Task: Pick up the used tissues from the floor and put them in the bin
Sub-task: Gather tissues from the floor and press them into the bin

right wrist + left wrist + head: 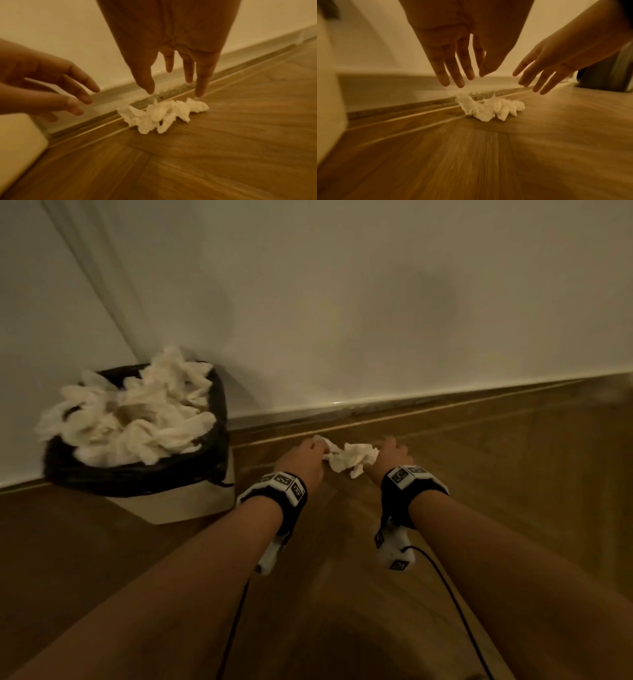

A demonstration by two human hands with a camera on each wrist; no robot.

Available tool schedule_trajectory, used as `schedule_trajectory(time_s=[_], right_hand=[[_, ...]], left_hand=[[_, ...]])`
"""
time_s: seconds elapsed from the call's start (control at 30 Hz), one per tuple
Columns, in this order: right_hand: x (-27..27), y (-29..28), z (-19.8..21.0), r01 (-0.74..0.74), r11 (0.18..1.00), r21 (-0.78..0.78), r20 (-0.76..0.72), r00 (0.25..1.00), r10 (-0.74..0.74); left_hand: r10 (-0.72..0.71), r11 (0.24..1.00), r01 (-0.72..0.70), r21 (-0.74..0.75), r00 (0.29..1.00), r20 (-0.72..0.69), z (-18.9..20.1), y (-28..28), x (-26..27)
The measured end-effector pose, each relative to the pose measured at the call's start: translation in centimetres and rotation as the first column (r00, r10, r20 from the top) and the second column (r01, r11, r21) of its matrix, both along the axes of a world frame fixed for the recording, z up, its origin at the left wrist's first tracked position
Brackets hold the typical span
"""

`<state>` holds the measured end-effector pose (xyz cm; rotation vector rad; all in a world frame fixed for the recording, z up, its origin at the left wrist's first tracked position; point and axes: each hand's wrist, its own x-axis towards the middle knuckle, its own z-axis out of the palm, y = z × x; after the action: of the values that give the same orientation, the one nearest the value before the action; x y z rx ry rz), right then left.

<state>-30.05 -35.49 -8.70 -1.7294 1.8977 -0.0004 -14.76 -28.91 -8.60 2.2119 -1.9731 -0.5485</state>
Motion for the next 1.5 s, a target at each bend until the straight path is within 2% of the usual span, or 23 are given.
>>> schedule_trajectory(time_s=[0.2,0.3,0.4,0.43,0.53,0.6,0.67,0.77,0.83,0.93,1.0,1.1,1.13,1.23,1.27,1.4,1.5], right_hand=[[-0.8,-2.7,-5.4,0.039,0.998,0.051,-0.108,0.994,-0.033],[-0.7,-3.9,-6.8,0.046,0.998,0.046,-0.073,0.996,-0.042],[-0.8,-4.8,-7.4,-0.009,0.999,0.049,-0.055,0.998,0.012],[-0.8,-5.0,-7.7,-0.041,0.999,0.033,-0.062,0.997,0.043],[-0.2,-4.7,-8.6,-0.170,0.985,-0.003,-0.061,0.984,0.169],[0.6,-4.2,-9.1,-0.224,0.975,0.018,-0.026,0.974,0.224],[1.4,-3.5,-9.7,-0.273,0.961,0.032,-0.026,0.961,0.274],[2.5,-2.1,-10.3,-0.330,0.941,-0.076,0.003,0.944,0.331],[2.7,-1.2,-10.2,-0.331,0.929,-0.166,0.011,0.941,0.337],[2.4,-0.8,-9.4,-0.318,0.928,-0.195,0.056,0.941,0.335],[2.2,-0.7,-8.2,-0.212,0.969,-0.126,0.125,0.966,0.227],[2.1,0.0,-6.2,-0.007,0.998,-0.057,0.244,0.969,0.021],[2.2,0.4,-5.5,0.016,0.998,-0.057,0.252,0.968,-0.001],[2.7,2.0,-2.7,0.008,0.999,-0.043,0.249,0.968,0.003],[3.0,2.5,-1.9,0.018,0.999,-0.037,0.270,0.963,-0.007],[3.5,5.5,1.5,0.074,0.995,0.062,0.385,0.918,-0.093],[3.4,8.4,3.6,0.003,0.993,0.116,0.392,0.919,-0.049]], left_hand=[[0.000,0.996,0.005,0.091,0.999,-0.049,-6.0,-5.6,-2.8],[-0.062,0.974,0.060,0.217,0.998,0.005,-8.1,-7.4,-3.2],[-0.056,0.982,0.047,0.181,0.998,0.042,-9.0,-7.8,-2.0],[-0.021,0.986,0.014,0.165,0.999,0.044,-9.3,-7.8,-1.6],[0.205,0.961,-0.192,0.198,0.978,-0.048,-9.2,-8.0,-0.3],[0.285,0.949,-0.257,0.181,0.947,-0.150,-9.4,-7.6,0.3],[0.352,0.935,-0.350,0.051,0.907,-0.233,-9.9,-6.7,0.3],[0.433,0.900,-0.425,0.099,0.840,-0.326,-10.1,-5.8,-0.3],[0.485,0.868,-0.482,0.119,0.772,-0.411,-9.4,-5.2,-0.9],[0.512,0.846,-0.500,0.183,0.671,-0.535,-7.9,-4.8,-1.2],[0.536,0.838,-0.483,0.255,0.636,-0.555,-6.4,-4.7,-1.4],[0.549,0.819,-0.517,0.250,0.577,-0.605,-4.0,-3.5,-1.6],[0.553,0.813,-0.531,0.238,0.579,-0.599,-3.2,-3.0,-1.7],[0.467,0.874,-0.461,0.153,0.711,-0.526,-0.5,-1.0,-1.3],[0.448,0.882,-0.454,0.124,0.729,-0.518,0.3,-0.3,-1.0],[0.437,0.884,-0.456,0.099,0.736,-0.517,3.6,3.8,0.4],[0.399,0.896,-0.434,0.096,0.692,-0.602,6.4,7.6,0.9]])
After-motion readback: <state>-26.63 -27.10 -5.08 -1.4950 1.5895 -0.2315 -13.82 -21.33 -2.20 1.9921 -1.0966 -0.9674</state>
